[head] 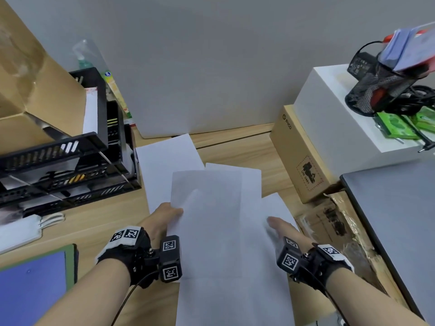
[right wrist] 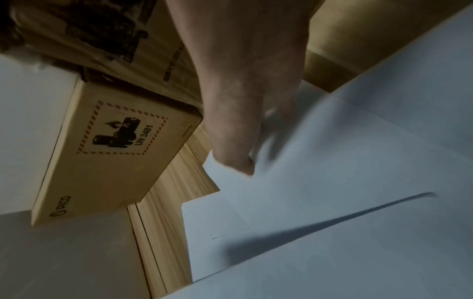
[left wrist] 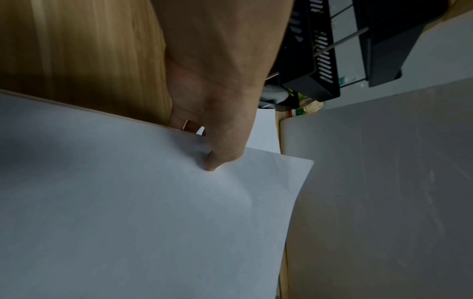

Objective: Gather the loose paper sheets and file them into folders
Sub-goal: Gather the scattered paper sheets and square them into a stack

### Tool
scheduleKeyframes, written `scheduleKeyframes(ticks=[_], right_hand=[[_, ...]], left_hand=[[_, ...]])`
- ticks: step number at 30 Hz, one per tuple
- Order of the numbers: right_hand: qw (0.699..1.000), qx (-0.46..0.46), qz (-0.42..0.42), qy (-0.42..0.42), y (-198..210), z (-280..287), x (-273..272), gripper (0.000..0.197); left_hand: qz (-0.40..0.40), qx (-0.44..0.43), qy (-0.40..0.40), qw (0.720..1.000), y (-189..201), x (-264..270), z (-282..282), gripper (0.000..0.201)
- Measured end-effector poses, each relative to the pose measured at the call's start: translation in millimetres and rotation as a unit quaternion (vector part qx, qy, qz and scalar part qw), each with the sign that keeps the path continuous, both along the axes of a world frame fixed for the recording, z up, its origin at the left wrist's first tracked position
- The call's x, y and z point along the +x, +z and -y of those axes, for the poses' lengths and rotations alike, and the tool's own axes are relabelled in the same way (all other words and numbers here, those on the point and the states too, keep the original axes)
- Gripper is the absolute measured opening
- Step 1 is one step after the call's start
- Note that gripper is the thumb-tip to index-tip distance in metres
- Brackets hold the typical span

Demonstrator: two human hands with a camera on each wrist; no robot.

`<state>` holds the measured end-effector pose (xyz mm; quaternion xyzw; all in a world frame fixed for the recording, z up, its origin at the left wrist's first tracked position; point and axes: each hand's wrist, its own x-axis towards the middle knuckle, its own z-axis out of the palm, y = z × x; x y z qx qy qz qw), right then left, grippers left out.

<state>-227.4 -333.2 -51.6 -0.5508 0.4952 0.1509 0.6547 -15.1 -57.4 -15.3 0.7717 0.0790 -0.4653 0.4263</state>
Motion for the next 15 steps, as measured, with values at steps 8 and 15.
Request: scheduleKeyframes(ticks=[8, 15], right_hand=[[0.979, -0.152, -0.137, -0.025, -32, 25, -21, 0.058], [0.993, -0.097, -0.053, -0.043, -24, 15, 4, 0.051]], left_hand=[[-0.033, -0.021, -0.032, 0.999, -24, 0, 14, 0.049], [-0.084, -0.08, -0.058, 0.992, -15, -20, 40, 0.024]])
